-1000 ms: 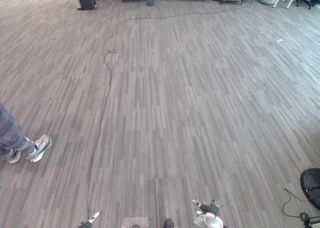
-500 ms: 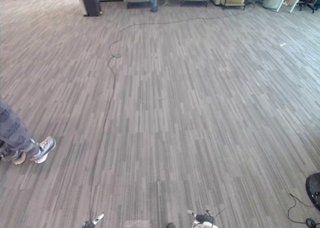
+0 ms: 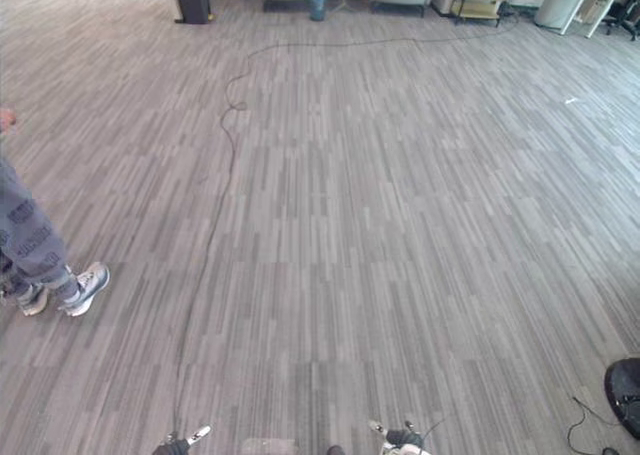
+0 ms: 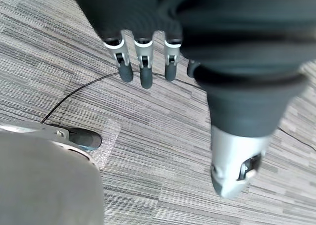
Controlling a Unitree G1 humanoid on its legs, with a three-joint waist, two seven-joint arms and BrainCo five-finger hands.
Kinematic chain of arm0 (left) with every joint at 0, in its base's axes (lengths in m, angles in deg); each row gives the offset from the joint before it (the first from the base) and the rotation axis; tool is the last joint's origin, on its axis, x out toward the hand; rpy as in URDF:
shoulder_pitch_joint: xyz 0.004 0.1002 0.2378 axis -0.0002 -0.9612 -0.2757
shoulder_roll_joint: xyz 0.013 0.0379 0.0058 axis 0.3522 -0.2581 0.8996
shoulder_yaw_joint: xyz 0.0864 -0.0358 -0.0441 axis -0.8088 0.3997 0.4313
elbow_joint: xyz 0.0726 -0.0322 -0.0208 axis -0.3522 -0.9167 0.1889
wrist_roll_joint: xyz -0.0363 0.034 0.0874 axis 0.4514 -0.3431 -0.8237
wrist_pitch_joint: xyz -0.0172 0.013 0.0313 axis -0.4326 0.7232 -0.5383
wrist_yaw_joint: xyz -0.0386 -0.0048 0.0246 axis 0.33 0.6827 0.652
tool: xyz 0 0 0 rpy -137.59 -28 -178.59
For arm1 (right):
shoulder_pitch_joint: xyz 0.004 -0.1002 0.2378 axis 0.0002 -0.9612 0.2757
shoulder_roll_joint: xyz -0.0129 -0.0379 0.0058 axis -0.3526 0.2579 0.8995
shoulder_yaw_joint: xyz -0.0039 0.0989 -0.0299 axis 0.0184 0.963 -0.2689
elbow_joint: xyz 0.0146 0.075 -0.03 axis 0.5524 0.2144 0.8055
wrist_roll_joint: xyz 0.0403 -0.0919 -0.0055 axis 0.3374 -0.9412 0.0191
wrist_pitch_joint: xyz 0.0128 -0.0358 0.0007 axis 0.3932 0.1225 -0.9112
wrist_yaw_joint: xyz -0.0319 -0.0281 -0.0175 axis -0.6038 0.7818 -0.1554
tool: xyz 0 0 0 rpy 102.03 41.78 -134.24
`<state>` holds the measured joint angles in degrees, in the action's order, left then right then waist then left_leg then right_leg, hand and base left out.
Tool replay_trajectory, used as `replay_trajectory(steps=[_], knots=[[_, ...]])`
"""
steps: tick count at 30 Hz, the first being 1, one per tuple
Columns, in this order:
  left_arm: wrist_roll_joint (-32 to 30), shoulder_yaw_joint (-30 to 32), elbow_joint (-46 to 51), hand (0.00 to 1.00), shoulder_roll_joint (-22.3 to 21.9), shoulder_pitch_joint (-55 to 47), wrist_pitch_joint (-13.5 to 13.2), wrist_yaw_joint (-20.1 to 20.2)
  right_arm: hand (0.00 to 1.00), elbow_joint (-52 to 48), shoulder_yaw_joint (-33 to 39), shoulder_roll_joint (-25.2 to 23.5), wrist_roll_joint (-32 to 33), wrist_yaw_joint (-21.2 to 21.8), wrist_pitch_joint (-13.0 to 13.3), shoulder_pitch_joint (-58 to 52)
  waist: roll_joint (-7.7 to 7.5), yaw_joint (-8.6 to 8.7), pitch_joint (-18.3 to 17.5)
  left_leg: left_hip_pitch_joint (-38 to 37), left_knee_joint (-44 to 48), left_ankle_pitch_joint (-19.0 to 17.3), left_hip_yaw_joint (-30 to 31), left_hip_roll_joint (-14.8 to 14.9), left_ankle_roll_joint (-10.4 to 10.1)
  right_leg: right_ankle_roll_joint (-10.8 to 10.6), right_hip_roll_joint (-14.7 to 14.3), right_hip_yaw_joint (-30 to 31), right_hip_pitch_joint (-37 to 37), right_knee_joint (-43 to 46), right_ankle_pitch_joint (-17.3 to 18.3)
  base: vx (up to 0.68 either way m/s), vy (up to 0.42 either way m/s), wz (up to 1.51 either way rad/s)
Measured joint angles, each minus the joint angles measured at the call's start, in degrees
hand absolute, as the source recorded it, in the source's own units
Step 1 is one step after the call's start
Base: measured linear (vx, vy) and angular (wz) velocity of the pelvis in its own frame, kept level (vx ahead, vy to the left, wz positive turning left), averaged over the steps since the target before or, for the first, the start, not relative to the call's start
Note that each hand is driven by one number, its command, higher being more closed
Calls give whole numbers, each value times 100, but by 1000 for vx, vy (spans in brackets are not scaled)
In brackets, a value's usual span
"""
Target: Pick up cushions and gather them together orderly.
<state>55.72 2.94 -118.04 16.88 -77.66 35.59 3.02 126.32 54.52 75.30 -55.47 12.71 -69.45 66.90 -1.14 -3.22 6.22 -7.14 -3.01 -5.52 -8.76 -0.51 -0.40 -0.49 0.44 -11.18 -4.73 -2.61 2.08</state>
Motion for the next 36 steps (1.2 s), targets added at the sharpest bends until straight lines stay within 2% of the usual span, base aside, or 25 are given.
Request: replay_trajectory(steps=[2, 4, 6, 7, 8, 10, 12, 14, 16, 17, 18, 19, 20, 22, 23, 24, 26, 27, 28, 29, 30, 33, 34, 35, 36], knots=[[1, 2, 106, 0, 36, 92, 6, -3, 0, -132, -107, -15, 65, 6, 3, 8, -45, 9, 103, 339, 414, -111, 71, 9, -45, 26, 96, -88, 407, 631, 311, -64, -51, 29], [6, 8, 276, 0, 15, 140, 14, -2, 0, -234, -105, -17, 176, 4, 31, 9, -51, -4, 290, 785, 1366, -573, 127, 101, -51, 73, 163, -172, 684, 1256, 650, -58, -62, 25], [11, 254, 351, 0, -106, 151, 48, 10, 0, -390, -114, 19, 227, -34, 50, -58, 53, -13, 425, 1318, 2776, -1174, 119, 358, -35, 123, 113, -328, 694, 1718, 1135, -76, -59, 31], [13, 289, 392, 0, -109, 150, 64, 17, 0, -447, -141, 9, 228, -39, 63, -90, 46, -10, 455, 1506, 3211, -1207, 102, 409, -16, 149, 118, -341, 673, 1797, 1222, 5, -26, 39], [11, 370, 503, 0, -127, 141, 73, 24, 0, -446, -223, 15, 228, -38, 71, -86, -24, -22, 497, 2005, 4230, -1204, 18, 547, 140, 201, 128, -365, 652, 1886, 1316, 39, -14, 21], [100, 384, 634, 0, -145, 94, 74, 27, 0, -443, -354, 41, 229, -65, 68, -69, -12, -83, 540, 2550, 5037, -1211, -47, 837, 141, 210, 145, -411, 529, 1920, 1421, 115, 18, 9], [243, 374, 668, 0, -135, 49, 76, 37, 0, -443, -388, 38, 237, -93, 56, -92, -66, -150, 578, 2849, 4624, -1237, -251, 1016, 2, 159, 297, -418, 425, 1895, 1516, 196, 109, 4], [276, 373, 693, 0, -150, 46, 69, 35, 0, -446, -448, 56, 235, -108, 35, -92, -68, -176, 581, 2988, 3804, -1080, -419, 981, -173, 33, 463, -393, 251, 1746, 1591, 376, 206, 7], [286, 371, 743, 0, -186, 54, 51, 33, 0, -451, -497, 70, 232, -119, 31, -87, -83, -285, 569, 3121, 3075, -666, -509, 929, -174, -129, 613, -329, 165, 1643, 1682, 392, 222, -10], [284, 369, 729, 0, -196, 52, 40, 35, 0, -445, -502, 54, 227, -127, 21, -86, -112, -362, 556, 3149, 2842, -247, -492, 876, -146, -302, 717, -228, 104, 1633, 1783, 517, 334, -32], [303, 395, 675, 0, -158, -26, 36, 39, 0, -440, -502, -18, 221, -132, 4, -89, -228, -455, 475, 3100, 3063, -150, -626, 735, 15, -428, 923, -122, 5, 1608, 1903, 670, 402, -32], [304, 405, 648, 0, -119, -27, 19, 34, 0, -440, -485, -115, 217, -126, 0, -120, -349, -457, 411, 3119, 3244, -394, -751, 705, 72, -474, 1011, -106, -46, 1549, 1862, 720, 404, -32], [295, 450, 657, 0, -104, -7, 4, 30, 0, -451, -484, -254, 164, -84, 0, -98, -457, -496, 350, 3143, 3549, -713, -854, 678, 165, -668, 1116, -24, -104, 1545, 1714, 737, 393, -32], [277, 375, 600, 0, -21, 70, 9, 30, 0, -450, -535, -368, 140, -25, -20, -91, -554, -606, 295, 2923, 3840, -1090, -967, 591, 330, -805, 1350, 245, 97, 2469, 1601, 529, 290, -26], [282, 251, 534, 0, 57, 85, 45, 20, 0, -507, -523, -369, 101, -18, -26, -103, -550, -585, 308, 2636, 3807, -1219, -962, 499, 418, -827, 1468, 419, 417, 3561, 1280, 516, 242, 4], [273, 91, 518, 0, 129, 105, 70, 15, 0, -699, -528, -367, 94, -16, -15, -145, -498, -519, 349, 2206, 3729, -1381, -916, 474, 466, -762, 1468, 645, 867, 4926, 768, 613, 264, 16], [272, 5, 516, 0, 186, 133, 76, 12, 0, -762, -534, -367, 97, -13, 13, -149, -454, -496, 385, 1696, 3606, -1473, -846, 443, 491, -746, 1437, 676, 1349, 6271, 766, 416, 87, 25], [273, -27, 532, 0, 177, 232, 74, 14, 0, -840, -533, -367, 96, -14, 13, -158, -453, -465, 402, 1355, 3413, -1518, -785, 442, 542, -625, 1383, 534, 1665, 6706, 847, 424, 33, 22], [275, -21, 544, 0, 151, 279, 68, 16, 0, -899, -536, -370, 94, -5, 29, -152, -417, -437, 418, 1046, 3132, -1606, -770, 469, 483, -455, 1327, 350, 1972, 6829, 957, 419, -1, 15], [282, -20, 548, 0, 93, 334, 64, 18, 0, -994, -525, -366, 88, -1, 85, -119, -353, -366, 423, 733, 2821, -1823, -748, 534, 274, -318, 1252, 83, 2379, 6759, 1096, 502, -24, 2], [329, -13, 529, 0, 88, 422, 65, 25, 0, -1077, -531, -373, 40, 5, 135, -30, -382, -319, 529, 459, 2733, -1927, -791, 547, 143, -314, 1255, -194, 2750, 6372, 1154, 424, -46, -3], [336, -82, 351, 0, -8, 541, 78, 37, 0, -1049, -402, -371, 40, 15, 164, 46, -384, -197, 530, -57, 2408, -2095, -845, 576, -41, -175, 1198, -1003, 3088, 4737, 1101, 445, -101, -1], [326, -102, 328, 0, -21, 542, 67, 40, 0, -1012, -352, -371, 36, 21, 159, 92, -374, -182, 526, -325, 2135, -2089, -851, 577, -54, -103, 999, -1160, 3099, 3873, 889, 535, -121, 17], [323, -110, 317, 0, -29, 531, 67, 39, 0, -926, -326, -363, 28, 22, 165, 140, -363, -139, 520, -558, 1894, -2071, -772, 563, -87, 20, 786, -1109, 3084, 3292, 634, 636, -140, 32], [289, -94, 295, 0, -56, 527, 68, 36, 0, -886, -325, -340, 15, 27, 165, 178, -344, -83, 517, -745, 1820, -2060, -597, 559, -108, 495, 638, -900, 3069, 3231, 228, 797, -167, 36]])
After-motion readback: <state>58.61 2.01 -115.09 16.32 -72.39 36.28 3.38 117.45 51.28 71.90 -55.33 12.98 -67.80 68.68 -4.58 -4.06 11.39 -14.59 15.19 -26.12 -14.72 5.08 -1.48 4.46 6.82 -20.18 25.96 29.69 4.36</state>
